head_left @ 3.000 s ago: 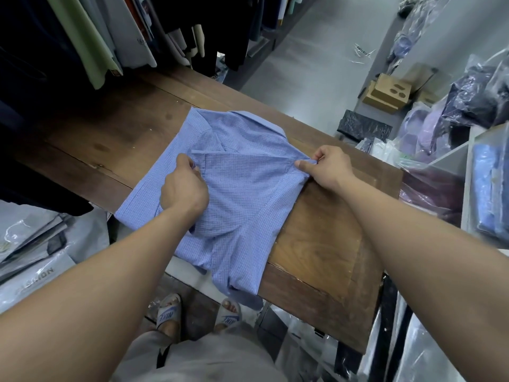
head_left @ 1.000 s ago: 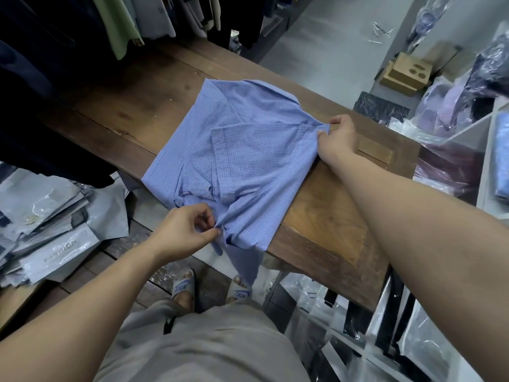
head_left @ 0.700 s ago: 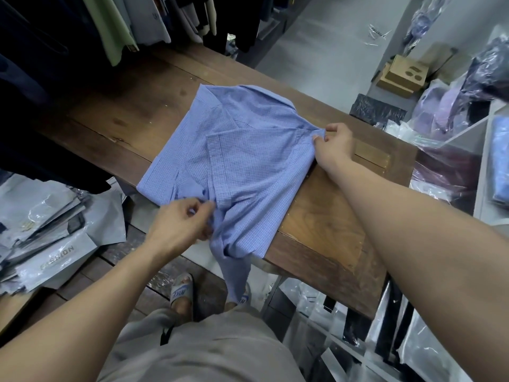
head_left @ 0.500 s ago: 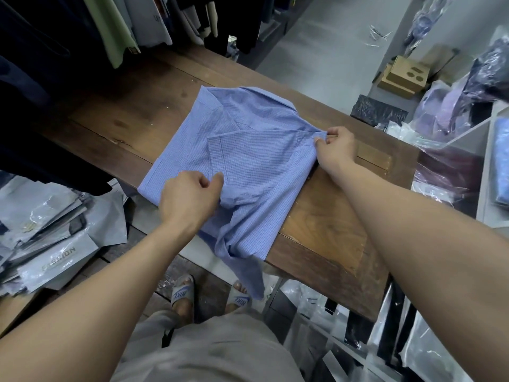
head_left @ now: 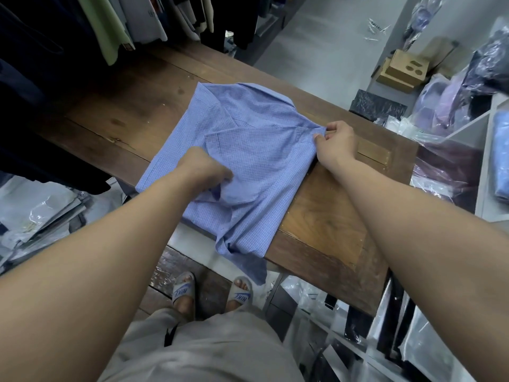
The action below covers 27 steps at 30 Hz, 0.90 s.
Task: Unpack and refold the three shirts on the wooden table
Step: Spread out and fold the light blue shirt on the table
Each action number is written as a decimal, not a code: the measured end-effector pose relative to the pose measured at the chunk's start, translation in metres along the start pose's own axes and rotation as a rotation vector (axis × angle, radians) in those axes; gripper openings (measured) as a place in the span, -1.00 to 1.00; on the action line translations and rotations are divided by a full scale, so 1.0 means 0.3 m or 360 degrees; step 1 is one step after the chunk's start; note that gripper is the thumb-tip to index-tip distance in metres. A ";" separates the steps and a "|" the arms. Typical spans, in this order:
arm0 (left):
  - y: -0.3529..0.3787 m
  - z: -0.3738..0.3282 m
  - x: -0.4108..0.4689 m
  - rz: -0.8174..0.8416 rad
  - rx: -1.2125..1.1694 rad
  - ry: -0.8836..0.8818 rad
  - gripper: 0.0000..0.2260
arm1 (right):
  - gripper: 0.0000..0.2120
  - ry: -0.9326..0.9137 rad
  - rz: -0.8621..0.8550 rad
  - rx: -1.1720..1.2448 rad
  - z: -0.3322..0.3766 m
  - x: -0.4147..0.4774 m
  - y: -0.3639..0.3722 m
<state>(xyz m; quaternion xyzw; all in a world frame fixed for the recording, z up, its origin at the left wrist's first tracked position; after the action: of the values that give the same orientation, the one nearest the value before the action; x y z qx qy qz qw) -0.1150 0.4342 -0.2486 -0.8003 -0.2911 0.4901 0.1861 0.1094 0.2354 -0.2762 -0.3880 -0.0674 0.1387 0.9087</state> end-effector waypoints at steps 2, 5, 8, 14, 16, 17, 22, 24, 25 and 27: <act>-0.018 -0.014 -0.003 -0.0116 -0.0081 0.0232 -0.76 | -0.76 0.0010 -0.0004 0.0008 0.003 -0.001 0.002; -0.041 -0.015 -0.016 -0.0322 -0.0007 0.0494 -0.83 | -0.77 0.0020 -0.0010 -0.0008 0.007 -0.008 0.001; -0.027 0.033 0.008 -0.0431 0.0272 0.0444 -0.74 | -0.77 0.0020 -0.0001 -0.0016 0.018 -0.023 0.000; -0.015 0.111 -0.003 -0.0517 0.0102 0.0481 -0.58 | -0.62 -0.0211 0.0023 -0.0291 0.070 -0.107 -0.015; -0.024 0.112 -0.044 -0.0669 0.0075 0.0609 -0.60 | -0.63 -0.0328 0.0037 -0.0385 0.101 -0.159 -0.010; -0.026 0.115 -0.067 -0.0721 0.0062 0.0676 -0.63 | -0.65 -0.0391 0.0051 -0.0416 0.116 -0.187 -0.005; -0.014 0.172 -0.163 -0.0735 -0.0095 0.0909 -0.78 | -0.74 -0.0652 0.0081 -0.0492 0.177 -0.361 0.030; 0.004 0.232 -0.195 -0.0647 -0.0078 0.0993 -0.83 | -0.76 -0.0730 0.0060 -0.0515 0.190 -0.463 0.055; 0.014 0.270 -0.214 -0.0617 -0.0028 0.1045 -0.81 | -0.76 -0.0749 0.0047 -0.0532 0.193 -0.516 0.070; 0.041 0.358 -0.241 -0.0549 0.0119 0.1117 -0.71 | -0.76 -0.0780 0.0020 -0.0603 0.193 -0.632 0.097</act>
<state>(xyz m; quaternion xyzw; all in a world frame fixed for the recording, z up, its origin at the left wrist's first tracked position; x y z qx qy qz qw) -0.2328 0.3796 -0.2553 -0.8512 -0.3218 0.1585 0.3831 -0.0902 0.2366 -0.2602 -0.5060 -0.3067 0.2188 0.7759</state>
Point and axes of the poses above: each hand's wrist, its own x-axis towards the middle knuckle, its own y-axis out of the palm, z = x × y, the point moved 3 cm from there along x, towards the middle knuckle, and after that the axes turned 11 degrees about -y, right-handed, at the moved point
